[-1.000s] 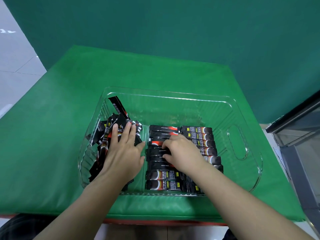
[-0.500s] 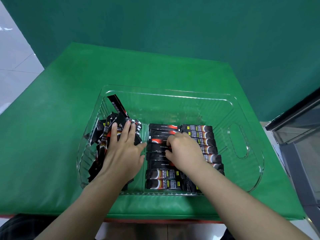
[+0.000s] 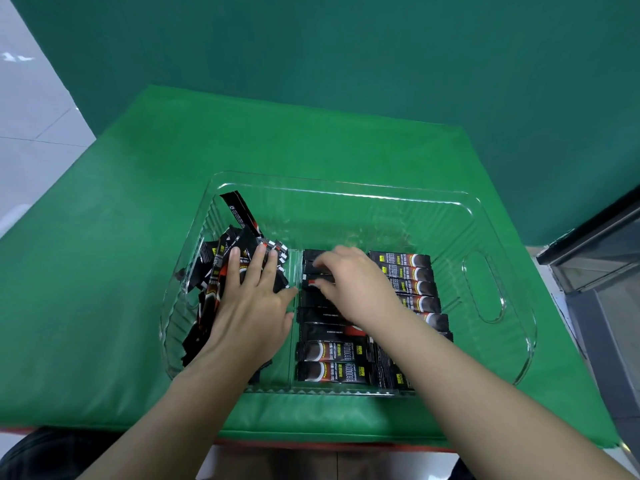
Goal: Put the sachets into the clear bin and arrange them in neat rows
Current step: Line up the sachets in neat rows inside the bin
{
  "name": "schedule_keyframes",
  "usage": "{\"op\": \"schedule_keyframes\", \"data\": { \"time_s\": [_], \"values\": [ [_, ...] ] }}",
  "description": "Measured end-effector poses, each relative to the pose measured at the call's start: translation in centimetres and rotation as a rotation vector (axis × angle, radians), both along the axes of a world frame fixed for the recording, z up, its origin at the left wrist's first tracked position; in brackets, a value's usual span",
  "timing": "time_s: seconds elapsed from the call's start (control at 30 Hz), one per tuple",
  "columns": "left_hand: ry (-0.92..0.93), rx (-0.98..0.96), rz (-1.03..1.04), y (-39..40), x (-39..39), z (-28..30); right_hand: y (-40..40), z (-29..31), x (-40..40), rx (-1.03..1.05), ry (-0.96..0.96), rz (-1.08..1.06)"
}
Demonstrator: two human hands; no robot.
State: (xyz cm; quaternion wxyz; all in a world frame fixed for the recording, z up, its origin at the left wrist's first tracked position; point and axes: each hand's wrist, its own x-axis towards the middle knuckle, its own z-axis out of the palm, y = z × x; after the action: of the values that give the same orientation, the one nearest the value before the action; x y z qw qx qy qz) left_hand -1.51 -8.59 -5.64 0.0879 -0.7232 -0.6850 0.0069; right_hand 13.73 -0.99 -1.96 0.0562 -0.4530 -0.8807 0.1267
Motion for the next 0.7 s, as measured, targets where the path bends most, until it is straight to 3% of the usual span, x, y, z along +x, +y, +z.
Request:
{"op": "schedule_keyframes", "data": {
  "time_s": [0.27,0.7],
  "values": [
    [0.004,-0.006,0.019,0.0,0.0,0.2,4.0,2.1,-7.5,-0.184,0.36,0.068],
    [-0.014,-0.043,-0.004,0.1,0.0,0.1,5.5,2.7,-10.7,-0.038,0.316,0.114]
  ]
}}
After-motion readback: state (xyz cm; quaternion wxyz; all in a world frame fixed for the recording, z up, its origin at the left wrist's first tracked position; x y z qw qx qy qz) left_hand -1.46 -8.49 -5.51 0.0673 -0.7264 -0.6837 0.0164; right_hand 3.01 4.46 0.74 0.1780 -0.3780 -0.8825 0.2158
